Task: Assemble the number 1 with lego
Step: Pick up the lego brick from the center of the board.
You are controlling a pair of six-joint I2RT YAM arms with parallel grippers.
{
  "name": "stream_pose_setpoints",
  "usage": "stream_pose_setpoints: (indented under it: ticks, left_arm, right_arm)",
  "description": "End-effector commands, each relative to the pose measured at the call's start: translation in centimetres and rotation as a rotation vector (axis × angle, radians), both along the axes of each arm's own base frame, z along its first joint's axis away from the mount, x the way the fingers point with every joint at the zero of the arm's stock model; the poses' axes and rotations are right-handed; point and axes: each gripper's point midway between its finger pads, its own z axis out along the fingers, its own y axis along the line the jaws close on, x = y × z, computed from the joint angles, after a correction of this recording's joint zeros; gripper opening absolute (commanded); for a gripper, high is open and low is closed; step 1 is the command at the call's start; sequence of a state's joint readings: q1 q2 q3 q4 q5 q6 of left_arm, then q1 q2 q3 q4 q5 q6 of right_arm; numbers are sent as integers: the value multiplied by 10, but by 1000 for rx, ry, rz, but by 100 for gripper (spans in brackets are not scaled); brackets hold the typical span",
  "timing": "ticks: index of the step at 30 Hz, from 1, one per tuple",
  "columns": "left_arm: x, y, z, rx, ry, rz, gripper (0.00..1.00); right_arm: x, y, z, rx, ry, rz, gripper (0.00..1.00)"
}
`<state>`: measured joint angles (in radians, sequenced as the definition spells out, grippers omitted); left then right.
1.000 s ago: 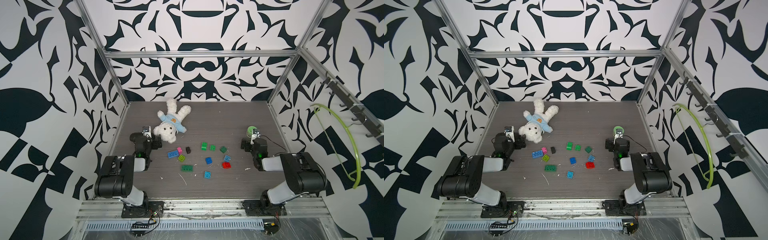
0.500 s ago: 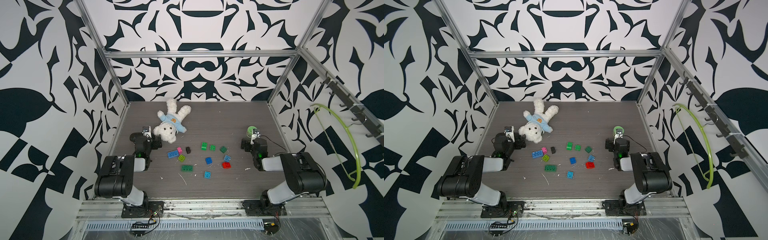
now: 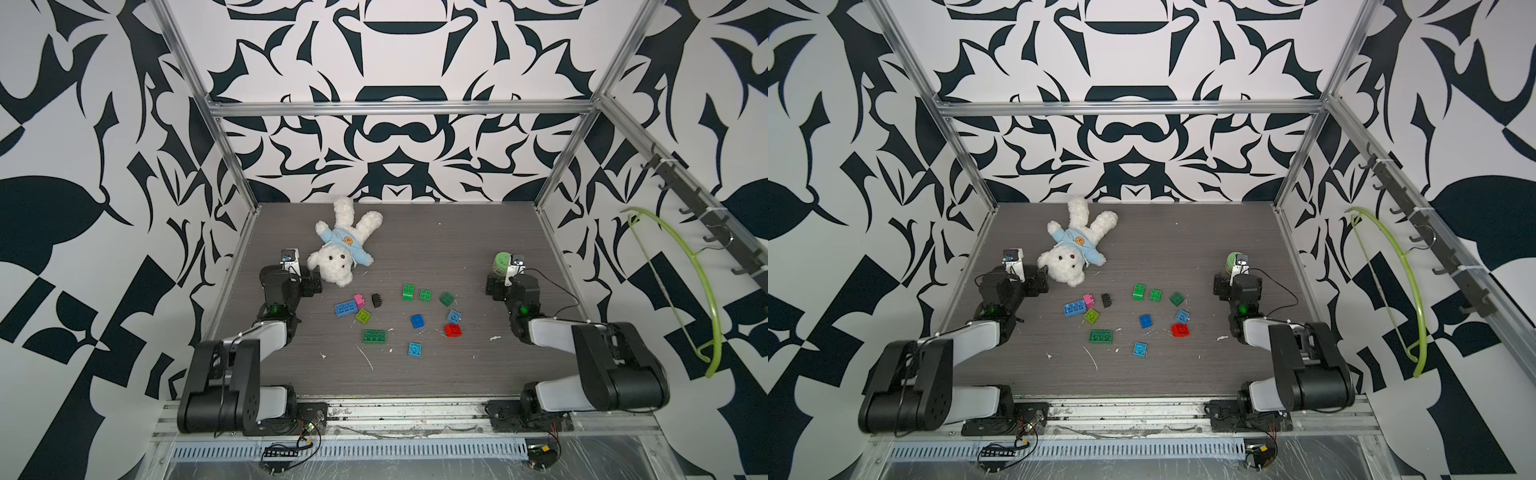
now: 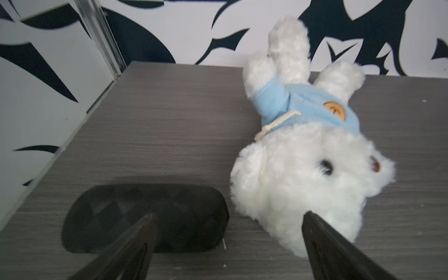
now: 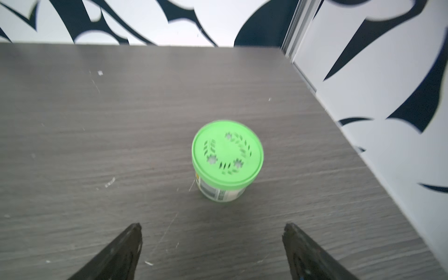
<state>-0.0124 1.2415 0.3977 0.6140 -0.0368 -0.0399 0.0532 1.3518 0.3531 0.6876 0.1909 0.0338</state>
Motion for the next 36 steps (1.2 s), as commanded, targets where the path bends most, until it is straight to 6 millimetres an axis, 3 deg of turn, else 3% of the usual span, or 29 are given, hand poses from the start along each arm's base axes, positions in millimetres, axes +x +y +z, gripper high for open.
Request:
stream_pose_setpoints:
  ticks: [1,7,10,19,25,36]
  left_arm:
    - [-9,12,19,-25,27,78,100]
    - [-37,61,46,-225,108,474,99]
    - [-52,62,48,-276,161,516,99]
    - [-84,1,43,-685,320,341,99]
    - [-115,-44,9,-906,542,379,99]
    - [-191,-138,-56,-944,800,593,100]
  right_arm:
    - [4,0,45,14,-99,-8,94]
    - [2,14,104,192,-93,16,92]
    - [-9,21,127,281,-90,30,92]
    - [-66,28,149,408,31,9,91]
    - [-97,35,147,503,28,23,91]
    - [-107,41,140,517,117,34,90]
